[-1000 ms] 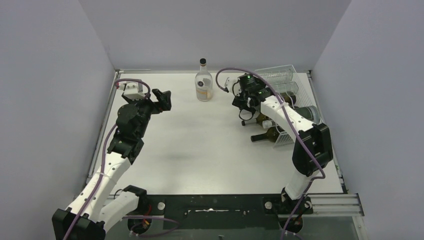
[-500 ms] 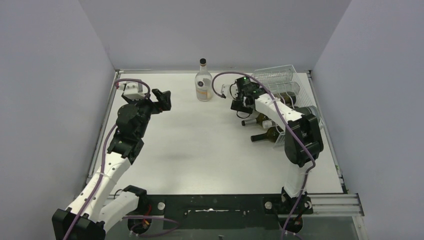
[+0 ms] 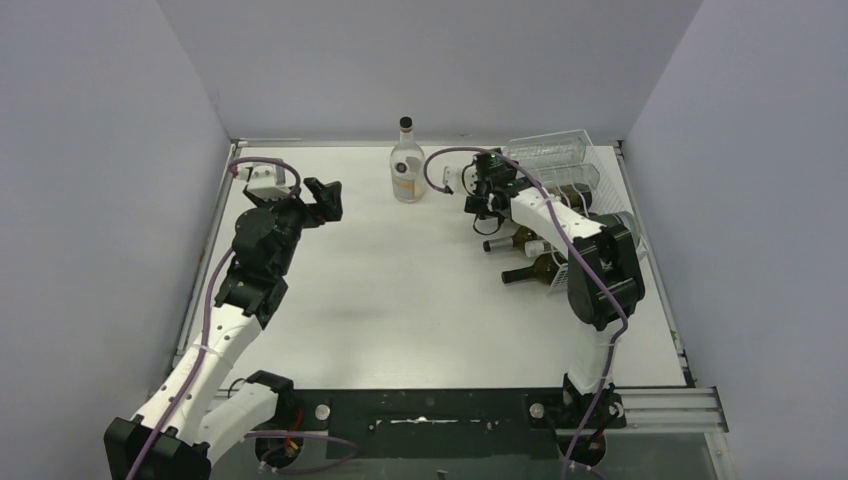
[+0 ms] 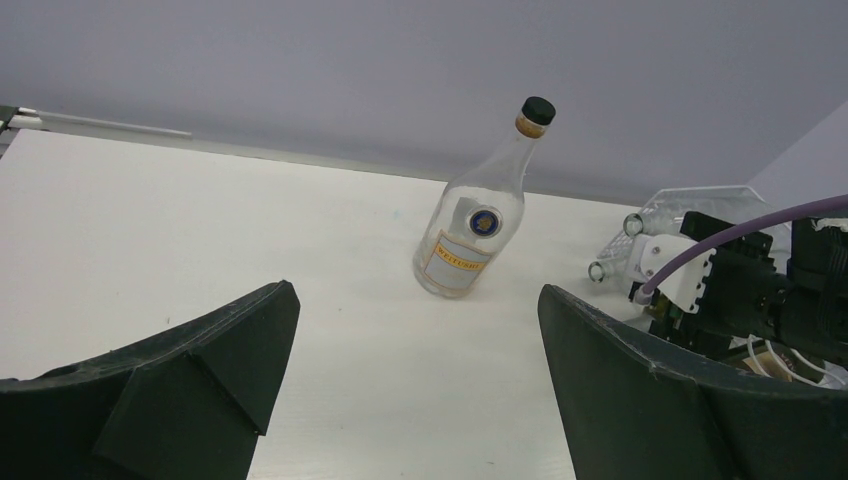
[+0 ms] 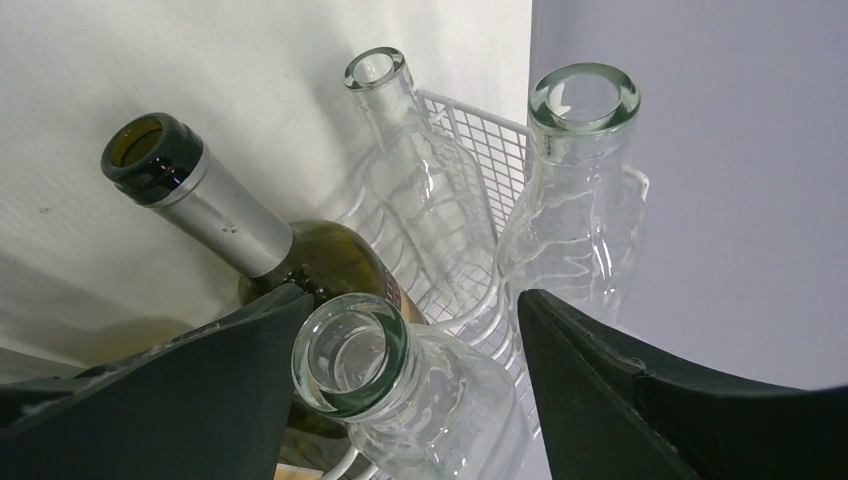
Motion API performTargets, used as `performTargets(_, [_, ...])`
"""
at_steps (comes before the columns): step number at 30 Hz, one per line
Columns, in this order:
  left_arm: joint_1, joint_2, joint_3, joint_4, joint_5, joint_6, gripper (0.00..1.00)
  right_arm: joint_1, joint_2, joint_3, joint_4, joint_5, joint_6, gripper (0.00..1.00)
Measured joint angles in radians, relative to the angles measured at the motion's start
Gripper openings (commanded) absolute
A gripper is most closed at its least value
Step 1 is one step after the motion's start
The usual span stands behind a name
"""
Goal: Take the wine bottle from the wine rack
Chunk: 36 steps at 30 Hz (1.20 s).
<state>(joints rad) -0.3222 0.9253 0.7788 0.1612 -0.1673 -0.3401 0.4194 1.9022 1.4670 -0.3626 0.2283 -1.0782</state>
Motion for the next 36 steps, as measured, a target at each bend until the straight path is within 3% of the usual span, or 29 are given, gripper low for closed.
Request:
performTargets(14, [0.000, 0.002, 0.000, 0.000, 0.001, 0.000, 0.93, 0.000, -0.002, -0.061, 0.033, 0.018, -0.037, 0.70])
performTargets(21, [0.000, 0.007, 0.000, 0.000, 0.008, -0.001, 0.93, 0.000, -0.019, -0.063, 0.036, 0.024, -0.040, 0.49])
performTargets(36, [0.000, 0.017, 0.000, 0.000, 0.016, -0.014, 0.93, 0.007, -0.099, -0.089, 0.076, 0.026, -0.073, 0.21])
